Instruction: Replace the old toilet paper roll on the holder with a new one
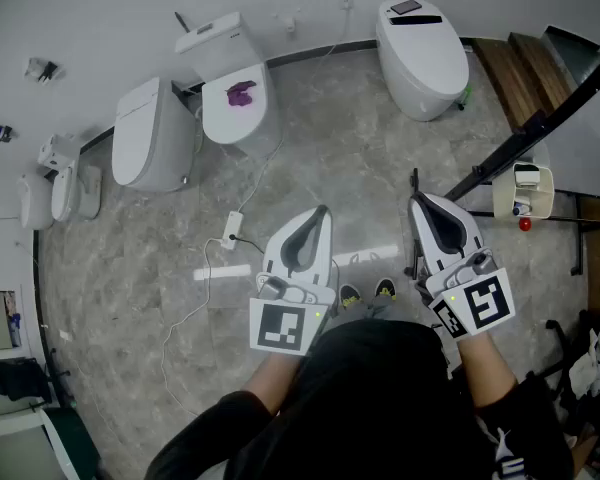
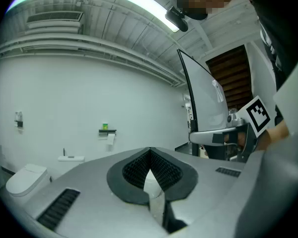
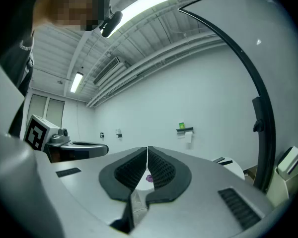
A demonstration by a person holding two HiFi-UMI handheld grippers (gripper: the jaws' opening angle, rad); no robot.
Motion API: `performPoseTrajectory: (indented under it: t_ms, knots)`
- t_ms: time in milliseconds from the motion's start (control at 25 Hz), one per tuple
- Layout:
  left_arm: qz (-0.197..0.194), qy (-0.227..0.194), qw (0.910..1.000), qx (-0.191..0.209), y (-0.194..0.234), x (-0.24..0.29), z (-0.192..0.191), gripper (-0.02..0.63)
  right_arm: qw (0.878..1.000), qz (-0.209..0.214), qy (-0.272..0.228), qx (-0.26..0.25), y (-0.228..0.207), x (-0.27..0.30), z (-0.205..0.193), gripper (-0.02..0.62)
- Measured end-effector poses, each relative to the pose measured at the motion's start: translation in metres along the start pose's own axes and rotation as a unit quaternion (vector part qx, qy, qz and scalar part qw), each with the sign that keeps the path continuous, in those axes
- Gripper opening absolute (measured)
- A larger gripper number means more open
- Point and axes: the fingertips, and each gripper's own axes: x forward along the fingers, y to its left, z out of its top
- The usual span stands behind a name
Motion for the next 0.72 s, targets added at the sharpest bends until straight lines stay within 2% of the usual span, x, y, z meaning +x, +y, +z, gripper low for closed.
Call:
performPoseTrajectory:
  t_ms: [400, 720]
  knots:
    - [0.009, 0.007, 0.9999, 0.004, 0.033, -0.025, -0.001, 0.014, 1.0, -0.001, 0.008, -0.007, 0.028, 0.018, -0.001, 0.02]
    - [0.015, -0.008, 0.9998, -0.001, 0.067, -0.01, -0.004, 0.014, 1.0, -0.001, 0.007, -0.022, 0.016, 0.052, -0.001, 0.02]
